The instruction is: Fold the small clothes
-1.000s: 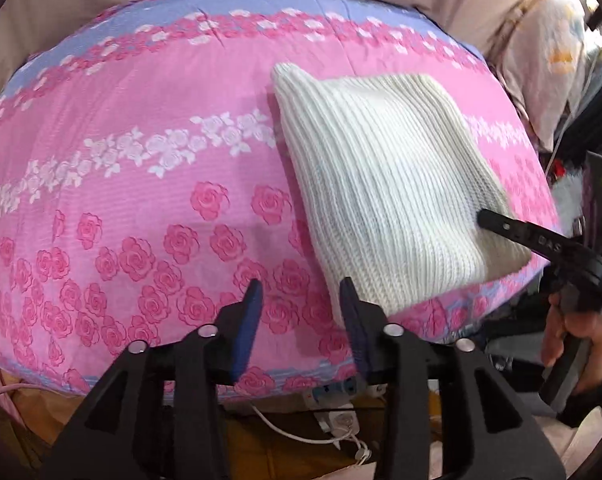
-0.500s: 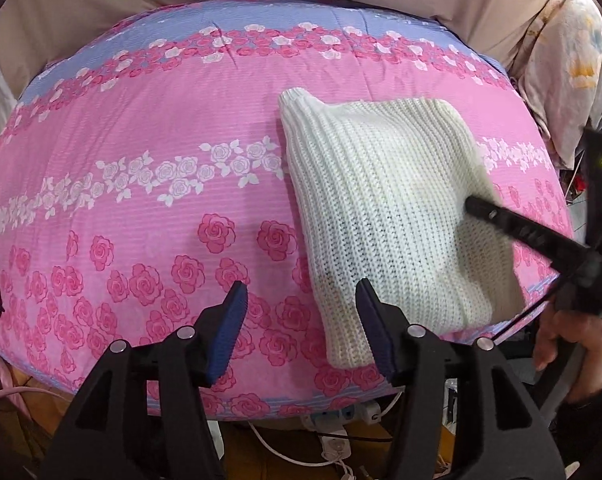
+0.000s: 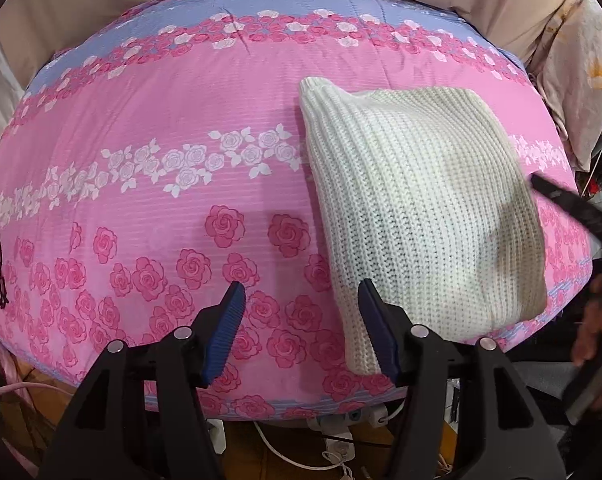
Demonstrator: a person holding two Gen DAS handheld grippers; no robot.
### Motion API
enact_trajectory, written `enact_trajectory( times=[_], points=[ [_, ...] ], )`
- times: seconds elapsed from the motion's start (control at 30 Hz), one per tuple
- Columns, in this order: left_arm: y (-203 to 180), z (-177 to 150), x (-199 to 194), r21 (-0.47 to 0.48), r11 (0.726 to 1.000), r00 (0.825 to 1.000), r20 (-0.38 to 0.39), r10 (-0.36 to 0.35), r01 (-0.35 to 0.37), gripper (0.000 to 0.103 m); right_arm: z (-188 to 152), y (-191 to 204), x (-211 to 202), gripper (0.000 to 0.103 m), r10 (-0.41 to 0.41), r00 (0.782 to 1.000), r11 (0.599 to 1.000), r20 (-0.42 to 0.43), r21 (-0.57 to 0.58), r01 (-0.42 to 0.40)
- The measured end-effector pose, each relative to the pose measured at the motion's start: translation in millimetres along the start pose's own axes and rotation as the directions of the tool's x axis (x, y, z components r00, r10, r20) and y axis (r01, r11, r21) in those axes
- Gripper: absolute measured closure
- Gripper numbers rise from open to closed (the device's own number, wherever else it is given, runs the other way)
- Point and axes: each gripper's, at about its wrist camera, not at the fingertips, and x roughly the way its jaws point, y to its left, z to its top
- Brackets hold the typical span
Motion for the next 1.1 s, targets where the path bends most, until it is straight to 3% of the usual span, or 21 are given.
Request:
enact_trajectory(
  times=[0.07,0.13,0.23,0.3,0.37,0.43,0.5,0.6,0.67,0.7,0.8,0.83,0.93,0.97,1.1],
  points=[
    [7,-1,2,-0.018,1.000,1.000,-0.007,0.010,-0.010,0.043,4,12,-29,0.077,-0.026,0.996,0.999,0.080,-0.039,0.029],
    [16,-2,3,-0.036,0.999,1.000,-0.011,0.020,-0.020,0.043,5,32,-46,0.078,0.069,0.994,0.995,0.090,-0.079,-0.062],
    [28,-6,7,-0.064,0.998,0.999,-0.024,0.028,-0.029,0.043,-5,78,-31,0.081,0.173,0.985,0.968,-0.015,-0.182,-0.173],
    [34,-8,8,-0.081,0.996,0.999,-0.032,0.032,-0.035,0.043,-21,105,5,0.082,0.172,0.979,0.951,-0.113,-0.241,-0.195],
    [39,-10,8,-0.092,0.995,0.999,-0.036,0.036,-0.039,0.043,-42,120,57,0.082,0.123,0.958,0.943,-0.257,-0.271,-0.194],
    [43,-9,5,-0.098,0.994,0.999,-0.029,0.041,-0.044,0.042,-43,127,60,0.083,0.119,0.966,0.938,-0.231,-0.294,-0.186],
    [46,-8,3,-0.110,0.993,0.999,-0.018,0.042,-0.044,0.040,-33,129,36,0.087,0.122,0.973,0.940,-0.196,-0.291,-0.177],
    [45,-6,5,-0.120,0.992,0.999,-0.019,0.040,-0.042,0.039,-29,119,14,0.087,0.075,0.989,0.946,-0.124,-0.306,-0.110],
    [39,-3,6,-0.111,0.993,0.999,-0.020,0.031,-0.033,0.039,-39,103,47,0.086,0.012,0.975,0.948,-0.221,-0.308,-0.082],
    [36,-1,6,-0.105,0.994,0.999,-0.020,0.029,-0.031,0.039,-43,98,56,0.088,0.019,0.972,0.948,-0.232,-0.305,-0.091],
    [21,6,0,-0.074,0.997,1.000,0.003,0.007,-0.007,0.039,-23,85,27,0.090,0.094,0.979,0.970,-0.181,-0.206,-0.131],
    [15,9,-1,-0.066,0.998,1.000,0.013,-0.002,0.003,0.039,-19,77,12,0.088,0.102,0.988,0.979,-0.117,-0.167,-0.121],
    [-4,18,2,-0.045,0.998,0.999,0.012,-0.037,0.038,0.039,2,47,-15,0.067,0.039,0.999,0.994,0.010,-0.105,-0.038],
    [-11,21,5,-0.034,0.998,0.999,0.010,-0.047,0.047,0.039,6,37,-12,0.062,0.014,1.000,0.995,0.011,-0.095,-0.013],
    [-35,28,20,0.013,0.999,0.999,-0.001,-0.035,0.035,0.038,13,9,28,0.061,0.025,0.997,0.999,-0.072,-0.019,-0.027]
  ],
)
